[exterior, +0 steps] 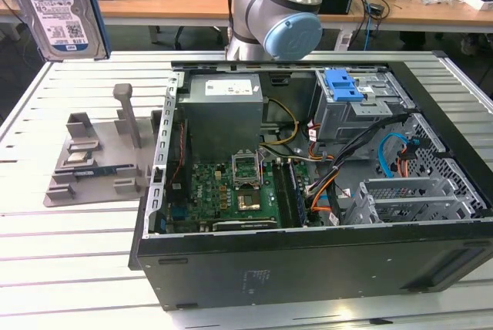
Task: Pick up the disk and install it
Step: 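Pick up the disk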
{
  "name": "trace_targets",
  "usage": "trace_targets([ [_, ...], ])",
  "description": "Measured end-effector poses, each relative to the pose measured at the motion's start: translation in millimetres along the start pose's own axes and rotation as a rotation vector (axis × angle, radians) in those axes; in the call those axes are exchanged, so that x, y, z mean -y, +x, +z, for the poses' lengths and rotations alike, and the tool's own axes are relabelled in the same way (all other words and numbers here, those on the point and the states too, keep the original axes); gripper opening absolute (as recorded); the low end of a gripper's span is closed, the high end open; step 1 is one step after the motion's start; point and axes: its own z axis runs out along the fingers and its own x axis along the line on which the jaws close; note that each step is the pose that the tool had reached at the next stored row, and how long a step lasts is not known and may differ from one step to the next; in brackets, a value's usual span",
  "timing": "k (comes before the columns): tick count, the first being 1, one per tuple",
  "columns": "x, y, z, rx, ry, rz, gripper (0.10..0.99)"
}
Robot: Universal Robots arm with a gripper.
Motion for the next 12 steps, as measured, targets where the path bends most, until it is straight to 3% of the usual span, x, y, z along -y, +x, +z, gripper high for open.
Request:
trace_targets([
  [12, -0.3, -1.8, -29.9, -0.0001, 0.000, 0.000, 0.365],
])
